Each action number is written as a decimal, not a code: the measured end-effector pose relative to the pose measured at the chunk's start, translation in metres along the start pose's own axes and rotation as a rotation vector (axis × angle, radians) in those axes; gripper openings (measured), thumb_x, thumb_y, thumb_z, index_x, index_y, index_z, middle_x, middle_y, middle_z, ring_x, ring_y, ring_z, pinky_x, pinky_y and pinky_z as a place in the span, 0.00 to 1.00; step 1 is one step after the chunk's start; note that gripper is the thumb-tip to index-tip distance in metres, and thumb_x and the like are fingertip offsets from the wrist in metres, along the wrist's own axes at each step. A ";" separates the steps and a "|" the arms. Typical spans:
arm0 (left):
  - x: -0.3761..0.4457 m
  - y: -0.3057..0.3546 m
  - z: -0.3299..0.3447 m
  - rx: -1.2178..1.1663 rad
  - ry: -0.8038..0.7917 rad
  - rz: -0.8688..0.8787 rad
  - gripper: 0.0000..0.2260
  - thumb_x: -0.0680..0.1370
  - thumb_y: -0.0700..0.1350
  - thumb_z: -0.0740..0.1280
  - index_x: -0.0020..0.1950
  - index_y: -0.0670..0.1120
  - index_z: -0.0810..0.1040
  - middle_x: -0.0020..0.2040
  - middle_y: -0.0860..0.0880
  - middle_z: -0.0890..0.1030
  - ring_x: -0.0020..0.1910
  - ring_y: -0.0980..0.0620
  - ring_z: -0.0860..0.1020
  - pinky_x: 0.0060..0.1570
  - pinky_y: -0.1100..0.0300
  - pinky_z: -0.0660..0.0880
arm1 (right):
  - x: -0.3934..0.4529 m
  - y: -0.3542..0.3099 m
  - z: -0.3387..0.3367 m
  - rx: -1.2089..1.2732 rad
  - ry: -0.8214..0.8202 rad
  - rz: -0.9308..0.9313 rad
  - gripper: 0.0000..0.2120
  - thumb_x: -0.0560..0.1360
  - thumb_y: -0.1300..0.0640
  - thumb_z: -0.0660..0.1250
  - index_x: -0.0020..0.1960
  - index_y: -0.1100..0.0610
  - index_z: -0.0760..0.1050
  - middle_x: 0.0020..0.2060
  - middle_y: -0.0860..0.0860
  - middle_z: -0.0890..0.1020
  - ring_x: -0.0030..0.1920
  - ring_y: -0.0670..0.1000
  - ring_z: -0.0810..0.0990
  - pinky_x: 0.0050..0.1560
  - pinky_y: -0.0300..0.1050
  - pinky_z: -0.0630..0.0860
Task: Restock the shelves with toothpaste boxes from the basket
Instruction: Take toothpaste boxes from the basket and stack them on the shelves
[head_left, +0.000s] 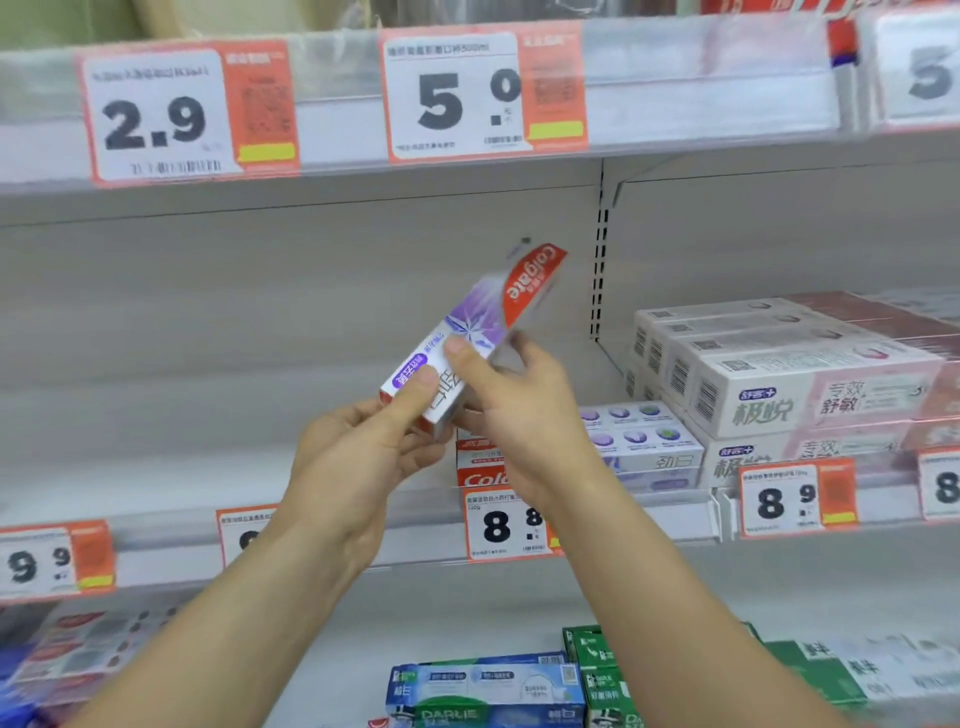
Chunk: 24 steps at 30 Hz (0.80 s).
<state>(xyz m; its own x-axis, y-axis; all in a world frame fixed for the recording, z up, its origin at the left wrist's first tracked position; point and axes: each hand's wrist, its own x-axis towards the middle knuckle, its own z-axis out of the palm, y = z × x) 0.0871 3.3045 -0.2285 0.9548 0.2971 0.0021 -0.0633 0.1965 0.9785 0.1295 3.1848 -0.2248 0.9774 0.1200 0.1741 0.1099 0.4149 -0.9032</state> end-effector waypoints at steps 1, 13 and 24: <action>0.000 0.002 -0.002 0.061 0.028 0.033 0.15 0.73 0.50 0.74 0.51 0.39 0.82 0.40 0.44 0.86 0.43 0.46 0.85 0.42 0.57 0.80 | -0.001 -0.003 0.001 -0.026 -0.033 0.040 0.13 0.78 0.59 0.71 0.62 0.57 0.75 0.50 0.59 0.86 0.48 0.60 0.86 0.48 0.54 0.84; 0.026 0.014 -0.026 0.386 0.002 0.361 0.41 0.75 0.49 0.73 0.81 0.53 0.51 0.66 0.58 0.71 0.56 0.66 0.77 0.44 0.74 0.72 | 0.008 -0.055 -0.051 -0.965 -0.150 -0.305 0.18 0.72 0.58 0.76 0.59 0.45 0.79 0.53 0.42 0.85 0.54 0.42 0.83 0.56 0.48 0.81; 0.039 -0.032 0.002 0.683 -0.221 0.318 0.10 0.81 0.42 0.67 0.56 0.58 0.74 0.51 0.62 0.83 0.48 0.68 0.81 0.49 0.71 0.76 | 0.021 -0.053 -0.095 -1.426 -0.147 -0.135 0.21 0.77 0.63 0.69 0.66 0.44 0.77 0.60 0.42 0.80 0.65 0.49 0.76 0.64 0.44 0.73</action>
<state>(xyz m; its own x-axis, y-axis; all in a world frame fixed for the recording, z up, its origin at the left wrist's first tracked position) 0.1272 3.3079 -0.2590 0.9609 0.0363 0.2744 -0.2191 -0.5061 0.8342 0.1614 3.0799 -0.2103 0.9276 0.2803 0.2471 0.3682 -0.7982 -0.4768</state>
